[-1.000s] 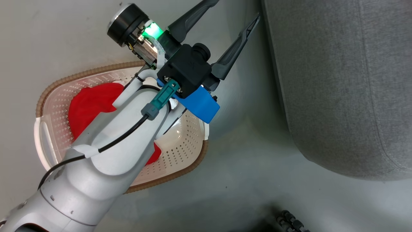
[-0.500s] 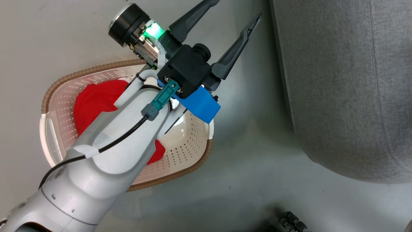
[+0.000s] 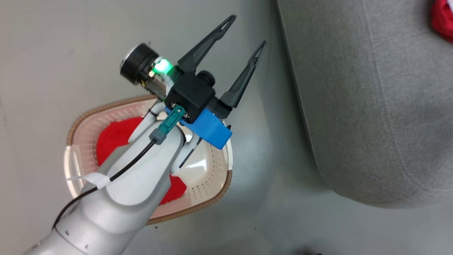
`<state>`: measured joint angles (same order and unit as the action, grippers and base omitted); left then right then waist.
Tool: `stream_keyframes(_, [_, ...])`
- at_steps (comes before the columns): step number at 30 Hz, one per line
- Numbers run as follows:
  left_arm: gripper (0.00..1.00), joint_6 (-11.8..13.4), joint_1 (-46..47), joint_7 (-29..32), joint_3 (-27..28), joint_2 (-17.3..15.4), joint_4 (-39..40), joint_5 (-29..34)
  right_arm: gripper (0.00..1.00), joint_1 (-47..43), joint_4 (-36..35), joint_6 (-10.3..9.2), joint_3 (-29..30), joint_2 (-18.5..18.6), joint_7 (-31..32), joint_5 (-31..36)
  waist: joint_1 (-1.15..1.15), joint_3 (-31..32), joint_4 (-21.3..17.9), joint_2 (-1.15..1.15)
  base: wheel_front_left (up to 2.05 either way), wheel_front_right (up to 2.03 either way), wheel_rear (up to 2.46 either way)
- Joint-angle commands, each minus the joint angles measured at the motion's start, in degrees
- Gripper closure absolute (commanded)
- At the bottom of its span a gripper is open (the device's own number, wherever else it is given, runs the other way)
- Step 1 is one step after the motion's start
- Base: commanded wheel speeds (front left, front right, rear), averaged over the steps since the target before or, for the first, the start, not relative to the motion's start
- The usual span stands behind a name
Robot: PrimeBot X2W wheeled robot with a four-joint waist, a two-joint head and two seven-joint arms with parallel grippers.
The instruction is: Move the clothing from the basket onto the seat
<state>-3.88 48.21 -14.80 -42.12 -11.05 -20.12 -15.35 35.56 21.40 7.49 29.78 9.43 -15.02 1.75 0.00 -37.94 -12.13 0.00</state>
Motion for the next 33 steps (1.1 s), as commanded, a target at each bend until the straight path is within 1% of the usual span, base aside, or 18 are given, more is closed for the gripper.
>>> stream_keyframes(1, [0.0,0.51,-1.23,-0.38,0.66,0.15,-0.06,-0.5,0.0,-1.64,-1.72,0.01,-0.36,-0.38,-0.25,0.41,0.0,3.56,0.8,0.0,0.0,0.0,0.0])
stream_keyframes(7, [0.0,1.59,-7.32,-0.43,5.28,-0.46,2.76,-1.58,0.0,-7.83,-8.35,0.01,-4.84,-2.76,-0.24,0.72,0.0,9.66,2.26,0.0,0.0,0.0,0.0])
stream_keyframes(14, [0.0,2.08,-15.24,-0.41,12.74,-0.42,6.52,-1.18,0.0,-12.69,-11.25,0.02,-10.37,-4.52,-0.23,-0.34,0.0,15.2,5.71,0.0,0.0,0.0,0.0])
stream_keyframes(21, [0.0,1.47,-22.19,-0.41,21.21,0.91,9.27,-0.04,0.0,-16.42,-14.46,0.02,-16.04,-5.71,-0.23,-1.18,0.0,19.42,8.9,0.0,0.0,0.0,0.0])
stream_keyframes(22, [0.0,1.47,-22.19,-0.41,21.21,0.91,9.27,-0.04,0.0,-16.42,-14.46,0.02,-16.04,-5.71,-0.23,-1.18,0.0,19.42,8.9,0.0,0.0,0.0,0.0])
stream_keyframes(27, [0.0,0.89,-26.63,-0.41,26.52,2.29,10.04,1.19,0.0,-18.41,-15.82,0.01,-18.95,-6.23,-0.23,-1.62,0.0,21.92,10.86,0.0,0.0,0.0,0.0])
stream_keyframes(33, [0.0,-0.46,-31.45,-0.41,31.33,4.04,10.48,2.88,0.0,-20.89,-16.72,0.02,-21.99,-6.49,-0.23,-1.79,0.0,24.65,12.84,0.0,0.0,0.0,0.0])
